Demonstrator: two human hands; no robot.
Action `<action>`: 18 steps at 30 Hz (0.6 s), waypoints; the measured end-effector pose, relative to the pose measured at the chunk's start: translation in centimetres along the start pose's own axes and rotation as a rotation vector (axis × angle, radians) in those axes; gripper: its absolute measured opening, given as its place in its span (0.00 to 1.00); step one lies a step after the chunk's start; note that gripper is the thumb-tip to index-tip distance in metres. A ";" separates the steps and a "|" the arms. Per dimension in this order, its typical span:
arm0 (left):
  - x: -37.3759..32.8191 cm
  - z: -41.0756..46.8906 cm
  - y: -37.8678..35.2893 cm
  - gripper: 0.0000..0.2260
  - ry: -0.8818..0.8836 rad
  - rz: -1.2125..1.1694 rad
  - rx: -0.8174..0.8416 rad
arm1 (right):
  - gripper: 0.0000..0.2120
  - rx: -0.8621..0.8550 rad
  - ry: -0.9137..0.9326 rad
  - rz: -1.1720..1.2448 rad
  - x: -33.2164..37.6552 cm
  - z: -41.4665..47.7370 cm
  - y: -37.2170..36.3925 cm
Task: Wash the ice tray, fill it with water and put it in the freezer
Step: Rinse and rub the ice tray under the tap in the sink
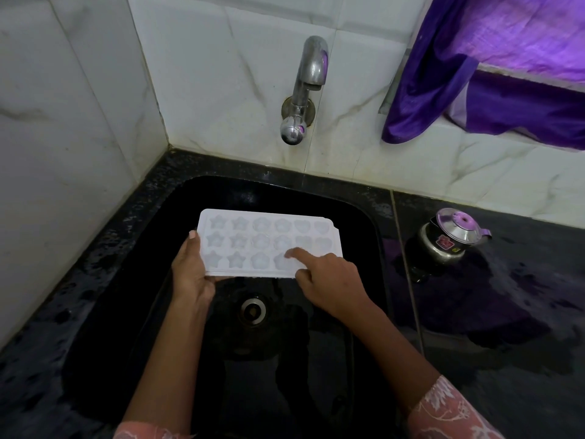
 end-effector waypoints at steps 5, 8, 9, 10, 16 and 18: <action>0.0 -0.1 -0.3 0.13 -0.006 -0.003 0.013 | 0.19 0.064 0.023 -0.043 1.1 0.1 -0.4; 0.0 -0.1 -0.2 0.14 0.001 -0.005 0.009 | 0.19 0.079 0.039 -0.072 1.7 0.2 -0.3; 0.1 0.0 -0.1 0.14 0.005 -0.009 0.006 | 0.18 0.081 0.043 -0.074 1.8 0.3 -0.3; 0.1 0.0 -0.1 0.15 0.007 -0.011 0.004 | 0.18 0.080 0.046 -0.069 1.8 0.4 -0.3; 0.3 0.1 -0.1 0.15 0.021 0.002 0.012 | 0.17 0.044 0.018 -0.049 1.2 0.4 0.0; 0.4 0.0 -0.2 0.16 0.021 0.003 0.017 | 0.16 0.023 -0.007 -0.060 1.0 0.3 0.2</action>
Point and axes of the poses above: each hand's wrist, its own z-axis towards the middle knuckle, its own y-axis out of the back of the hand, x = y × z, the point moved 9 cm from there along z, towards the middle knuckle, and after that the axes turned 12 degrees about x, right-handed, at the moved point
